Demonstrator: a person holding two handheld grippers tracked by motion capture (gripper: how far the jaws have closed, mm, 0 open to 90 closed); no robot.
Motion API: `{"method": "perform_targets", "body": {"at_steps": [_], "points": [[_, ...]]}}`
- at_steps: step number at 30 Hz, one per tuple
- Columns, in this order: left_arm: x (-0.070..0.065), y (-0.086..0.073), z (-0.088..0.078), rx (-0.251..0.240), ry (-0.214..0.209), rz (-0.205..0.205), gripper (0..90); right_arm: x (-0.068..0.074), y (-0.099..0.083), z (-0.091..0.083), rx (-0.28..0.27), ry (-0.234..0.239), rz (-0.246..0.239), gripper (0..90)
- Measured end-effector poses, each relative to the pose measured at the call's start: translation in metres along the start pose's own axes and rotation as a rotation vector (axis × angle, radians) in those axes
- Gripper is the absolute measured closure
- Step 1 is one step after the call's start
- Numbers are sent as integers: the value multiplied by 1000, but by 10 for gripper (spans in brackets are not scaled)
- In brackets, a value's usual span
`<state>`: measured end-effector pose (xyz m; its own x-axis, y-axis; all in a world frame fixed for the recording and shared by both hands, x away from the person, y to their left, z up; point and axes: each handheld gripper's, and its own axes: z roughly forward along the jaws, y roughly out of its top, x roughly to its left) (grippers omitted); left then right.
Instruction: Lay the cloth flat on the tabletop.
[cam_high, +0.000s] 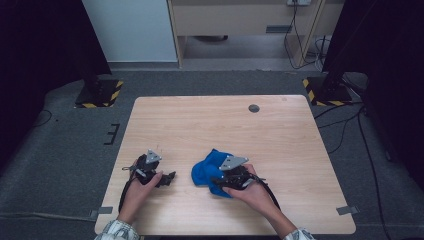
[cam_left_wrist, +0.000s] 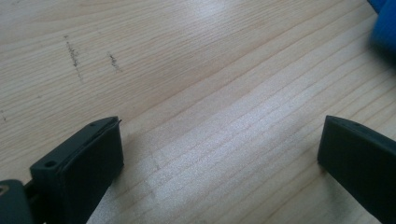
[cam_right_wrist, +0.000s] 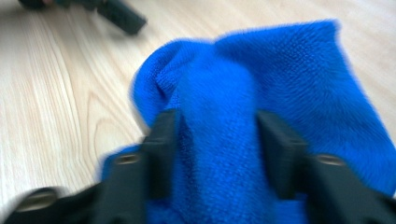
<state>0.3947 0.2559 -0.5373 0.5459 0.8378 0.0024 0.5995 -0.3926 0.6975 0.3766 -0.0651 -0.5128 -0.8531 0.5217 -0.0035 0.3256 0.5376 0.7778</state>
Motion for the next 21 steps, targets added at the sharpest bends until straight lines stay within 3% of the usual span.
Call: {"method": "perform_targets", "body": {"at_steps": [5,9,13,19,21], "points": [[-1,0,0,1,3,2,0,-2,3,-14,-43,-13,35,233],[-1,0,0,1,2,3,0,-10,3,-31,-62,-24,69,207],[-2,1,0,0,1,2,0,-23,1,-49,-72,-65,103,330],[-5,5,3,-10,2,-7,51,-37,-16,-56,-1,-162,147,556],[-6,6,2,-14,-7,-6,60,-41,-22,-58,18,-175,181,586]]}}
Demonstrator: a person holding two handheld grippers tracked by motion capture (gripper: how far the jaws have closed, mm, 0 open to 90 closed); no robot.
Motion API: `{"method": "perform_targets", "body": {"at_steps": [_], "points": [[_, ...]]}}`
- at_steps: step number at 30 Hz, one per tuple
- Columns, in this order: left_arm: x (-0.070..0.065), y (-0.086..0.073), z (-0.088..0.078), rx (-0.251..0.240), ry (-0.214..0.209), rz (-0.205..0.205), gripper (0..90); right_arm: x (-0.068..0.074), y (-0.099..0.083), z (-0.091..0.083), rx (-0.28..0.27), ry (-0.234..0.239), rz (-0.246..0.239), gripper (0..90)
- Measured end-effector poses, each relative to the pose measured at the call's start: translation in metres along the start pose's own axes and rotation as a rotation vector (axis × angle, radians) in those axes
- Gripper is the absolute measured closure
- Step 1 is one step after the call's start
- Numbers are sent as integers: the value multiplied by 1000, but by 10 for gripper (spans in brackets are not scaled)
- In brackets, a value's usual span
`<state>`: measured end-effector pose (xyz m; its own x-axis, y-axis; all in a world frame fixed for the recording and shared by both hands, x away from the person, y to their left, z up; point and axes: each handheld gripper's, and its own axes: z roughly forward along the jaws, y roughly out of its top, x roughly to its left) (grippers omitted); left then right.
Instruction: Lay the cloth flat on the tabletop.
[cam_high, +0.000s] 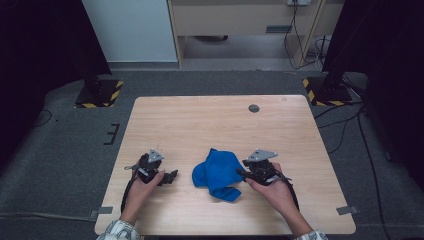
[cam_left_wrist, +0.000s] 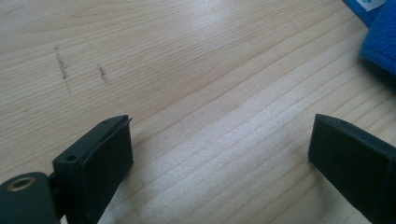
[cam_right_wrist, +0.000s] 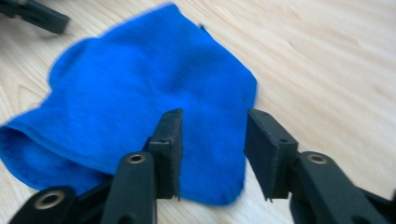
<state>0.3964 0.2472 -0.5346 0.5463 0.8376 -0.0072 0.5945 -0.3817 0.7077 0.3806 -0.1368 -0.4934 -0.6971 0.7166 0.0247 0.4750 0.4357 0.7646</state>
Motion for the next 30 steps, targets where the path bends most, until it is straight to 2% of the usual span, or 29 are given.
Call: {"method": "perform_targets", "body": {"at_steps": [5,9,13,15,18,21,22,24,27,30], "points": [[-4,4,-4,-18,-6,-8,85,-10,-10,-1,51,-16,73,612],[-13,8,-7,-42,-22,2,105,-12,-15,5,97,-24,82,581],[-21,11,-6,-53,-42,11,109,-11,-18,11,124,-11,81,561],[-24,12,-5,-57,-53,12,112,-12,-19,13,131,-13,86,563],[-27,15,-4,-67,-48,19,135,-14,-21,16,144,-3,93,603],[-30,17,-4,-90,-94,-12,144,-15,-22,17,144,11,91,610],[-32,17,-3,-93,-103,-8,150,-14,-22,17,145,17,98,623],[-36,18,-2,-89,-113,-2,159,-13,-22,18,142,16,80,689],[-41,20,2,-99,-156,-23,172,-12,-22,18,144,38,65,826],[-47,22,5,-91,-169,-3,202,-12,-22,19,142,43,52,869]]}}
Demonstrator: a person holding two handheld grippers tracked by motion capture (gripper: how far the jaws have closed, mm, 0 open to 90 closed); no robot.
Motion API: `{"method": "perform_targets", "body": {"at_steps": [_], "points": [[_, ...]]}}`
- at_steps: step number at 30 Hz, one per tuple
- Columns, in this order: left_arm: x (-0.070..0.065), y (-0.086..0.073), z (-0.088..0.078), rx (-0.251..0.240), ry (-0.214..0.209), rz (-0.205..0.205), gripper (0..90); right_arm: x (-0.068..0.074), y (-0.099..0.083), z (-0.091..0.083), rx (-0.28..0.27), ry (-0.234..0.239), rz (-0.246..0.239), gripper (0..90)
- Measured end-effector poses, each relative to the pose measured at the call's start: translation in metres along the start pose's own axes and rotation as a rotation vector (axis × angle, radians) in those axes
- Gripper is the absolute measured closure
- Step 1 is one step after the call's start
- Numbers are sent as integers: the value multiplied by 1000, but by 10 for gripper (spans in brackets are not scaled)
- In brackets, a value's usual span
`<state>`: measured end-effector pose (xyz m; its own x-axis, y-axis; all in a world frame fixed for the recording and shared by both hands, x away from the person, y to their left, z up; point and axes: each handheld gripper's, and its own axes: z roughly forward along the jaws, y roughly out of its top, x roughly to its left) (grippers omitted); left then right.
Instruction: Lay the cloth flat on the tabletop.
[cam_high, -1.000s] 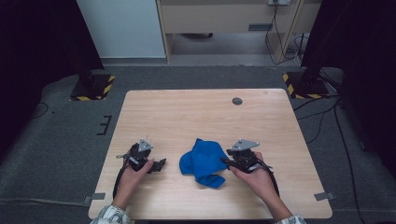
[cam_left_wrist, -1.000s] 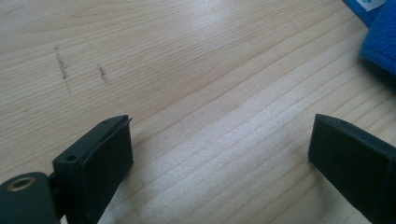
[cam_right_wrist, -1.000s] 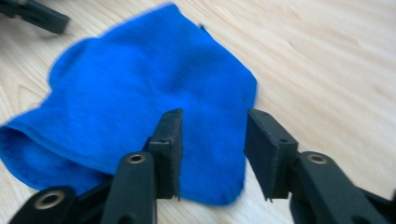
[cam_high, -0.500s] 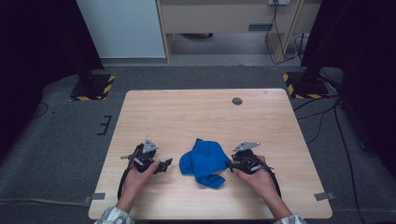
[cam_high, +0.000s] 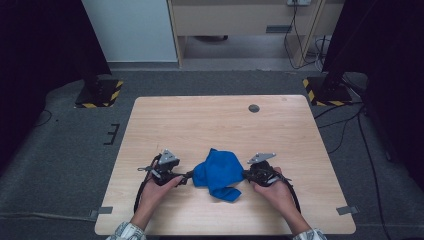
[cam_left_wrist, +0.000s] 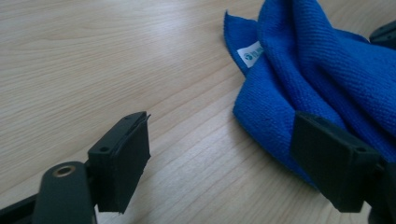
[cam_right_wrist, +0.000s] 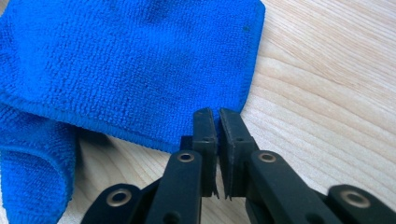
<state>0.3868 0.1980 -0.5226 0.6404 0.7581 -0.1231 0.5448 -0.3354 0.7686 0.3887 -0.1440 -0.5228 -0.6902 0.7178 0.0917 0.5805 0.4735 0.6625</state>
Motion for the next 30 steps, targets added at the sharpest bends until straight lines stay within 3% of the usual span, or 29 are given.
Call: {"method": "perform_targets", "body": {"at_steps": [12,20,30], "points": [[-6,3,6,21,-26,15,335,1,4,-5,-7,-16,-29,884],[-8,3,7,31,-40,39,453,-17,5,-27,-73,-75,25,884],[-12,4,11,41,-59,48,470,-34,1,-36,-77,-108,58,883]]}}
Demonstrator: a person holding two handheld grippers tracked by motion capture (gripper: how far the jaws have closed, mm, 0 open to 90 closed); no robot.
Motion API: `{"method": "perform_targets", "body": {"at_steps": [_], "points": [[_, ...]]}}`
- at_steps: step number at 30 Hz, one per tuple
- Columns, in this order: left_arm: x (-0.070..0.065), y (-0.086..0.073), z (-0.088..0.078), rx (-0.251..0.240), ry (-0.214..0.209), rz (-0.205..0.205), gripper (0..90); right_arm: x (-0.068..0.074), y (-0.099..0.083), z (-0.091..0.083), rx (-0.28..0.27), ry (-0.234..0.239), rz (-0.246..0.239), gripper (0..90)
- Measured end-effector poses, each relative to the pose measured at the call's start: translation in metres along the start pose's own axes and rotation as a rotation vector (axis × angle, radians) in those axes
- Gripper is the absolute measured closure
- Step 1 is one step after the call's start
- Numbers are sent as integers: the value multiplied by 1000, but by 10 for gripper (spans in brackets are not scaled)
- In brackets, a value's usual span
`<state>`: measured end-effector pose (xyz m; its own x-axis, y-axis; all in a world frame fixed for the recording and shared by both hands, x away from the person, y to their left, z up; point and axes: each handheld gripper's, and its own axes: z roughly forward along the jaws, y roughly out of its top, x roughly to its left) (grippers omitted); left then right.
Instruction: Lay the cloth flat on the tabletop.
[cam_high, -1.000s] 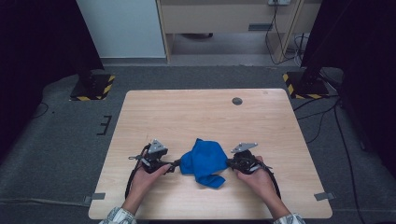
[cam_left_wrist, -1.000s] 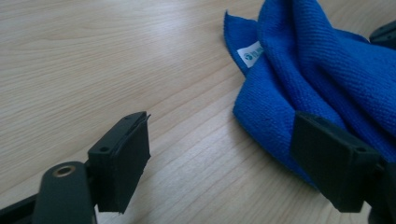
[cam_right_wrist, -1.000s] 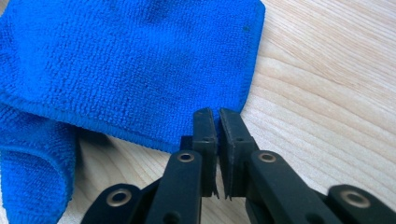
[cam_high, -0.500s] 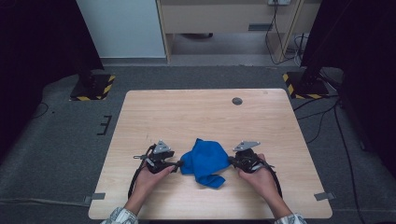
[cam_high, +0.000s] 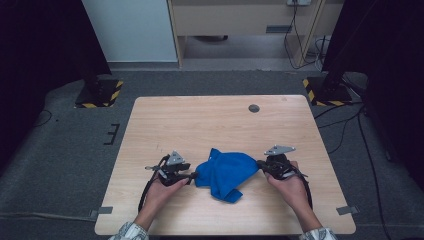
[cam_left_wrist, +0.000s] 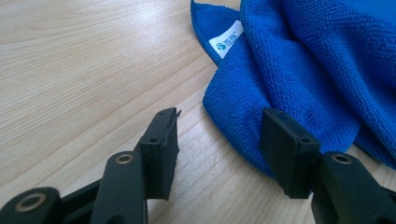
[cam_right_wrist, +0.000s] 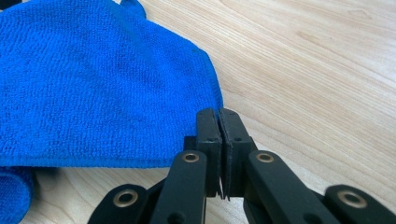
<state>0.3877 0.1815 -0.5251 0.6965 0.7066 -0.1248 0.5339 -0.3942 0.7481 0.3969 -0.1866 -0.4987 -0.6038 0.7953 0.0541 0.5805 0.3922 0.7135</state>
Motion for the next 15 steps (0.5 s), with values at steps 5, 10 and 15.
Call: {"method": "perform_targets", "body": {"at_steps": [5,10,15], "points": [[-7,2,8,29,-21,32,515,4,0,2,-6,8,-17,882],[-9,3,10,44,-18,55,577,7,1,1,-14,17,-35,883],[-8,4,9,50,-17,75,793,6,2,0,-26,30,-24,884]]}}
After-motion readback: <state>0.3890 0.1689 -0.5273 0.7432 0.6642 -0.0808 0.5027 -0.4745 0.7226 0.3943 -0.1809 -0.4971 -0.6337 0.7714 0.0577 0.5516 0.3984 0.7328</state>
